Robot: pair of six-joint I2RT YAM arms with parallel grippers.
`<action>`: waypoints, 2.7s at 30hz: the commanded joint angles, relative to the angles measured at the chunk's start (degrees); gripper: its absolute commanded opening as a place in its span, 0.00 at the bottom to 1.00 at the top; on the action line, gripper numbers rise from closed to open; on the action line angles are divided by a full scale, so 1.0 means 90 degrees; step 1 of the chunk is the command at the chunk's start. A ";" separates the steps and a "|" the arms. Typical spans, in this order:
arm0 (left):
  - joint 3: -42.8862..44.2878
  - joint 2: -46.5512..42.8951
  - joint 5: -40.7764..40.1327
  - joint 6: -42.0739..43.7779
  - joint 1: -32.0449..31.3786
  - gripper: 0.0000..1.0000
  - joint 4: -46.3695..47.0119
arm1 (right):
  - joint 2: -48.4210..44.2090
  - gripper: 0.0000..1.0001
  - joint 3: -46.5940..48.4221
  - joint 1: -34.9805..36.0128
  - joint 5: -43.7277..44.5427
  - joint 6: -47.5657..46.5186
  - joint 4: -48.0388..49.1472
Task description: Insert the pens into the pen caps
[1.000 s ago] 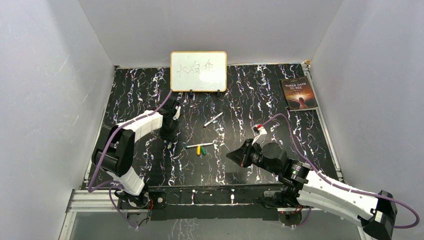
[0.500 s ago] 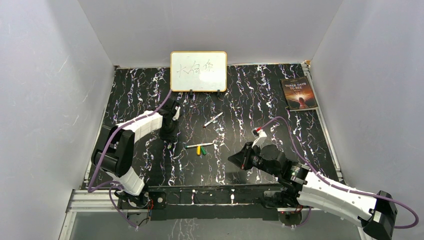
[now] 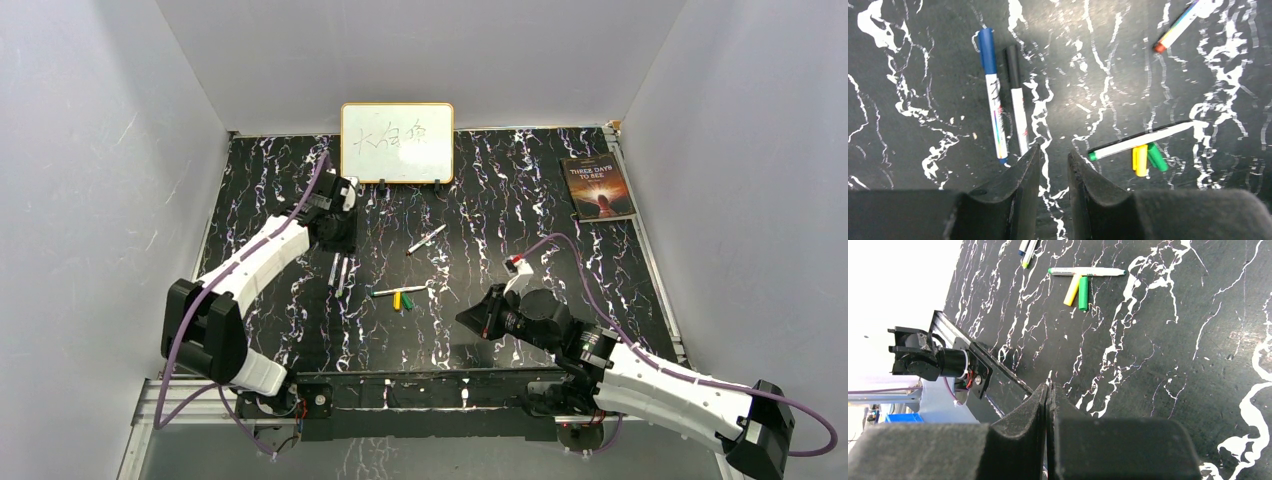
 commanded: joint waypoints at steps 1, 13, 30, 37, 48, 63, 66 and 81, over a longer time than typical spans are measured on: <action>0.0170 -0.0285 0.0338 -0.0274 -0.0460 0.25 0.0012 | 0.0067 0.00 0.0035 0.0019 0.0248 -0.0076 0.0311; 0.0337 0.1011 0.0248 0.1450 -0.2050 0.72 0.2573 | 0.0061 0.00 0.0305 0.0019 0.0392 -0.0006 0.0179; 0.2382 0.3732 0.0241 0.2469 -0.1674 0.65 0.2175 | -0.0988 0.00 0.0051 0.0012 0.0840 0.0066 -0.1186; 0.2063 0.3566 0.0767 0.2612 -0.1604 0.46 0.2091 | -0.0725 0.00 0.0034 0.0012 0.0764 0.0037 -0.0915; 0.2163 0.3893 0.1373 0.2655 -0.1561 0.11 0.1558 | -0.0753 0.00 0.0158 0.0009 0.0821 -0.0018 -0.1120; 0.0655 0.2178 0.1969 0.1523 -0.1557 0.00 0.3199 | -0.0436 0.00 0.0596 0.0012 0.0957 0.0002 -0.0548; -0.0078 0.1368 0.2182 0.0879 -0.1584 0.00 0.4023 | 0.0188 0.00 0.0861 0.0007 0.0993 -0.0086 -0.0033; -0.1717 -0.0775 0.2146 -0.0487 -0.1998 0.00 0.5672 | 0.2154 0.40 0.2604 -0.0286 0.1578 -0.0388 0.0855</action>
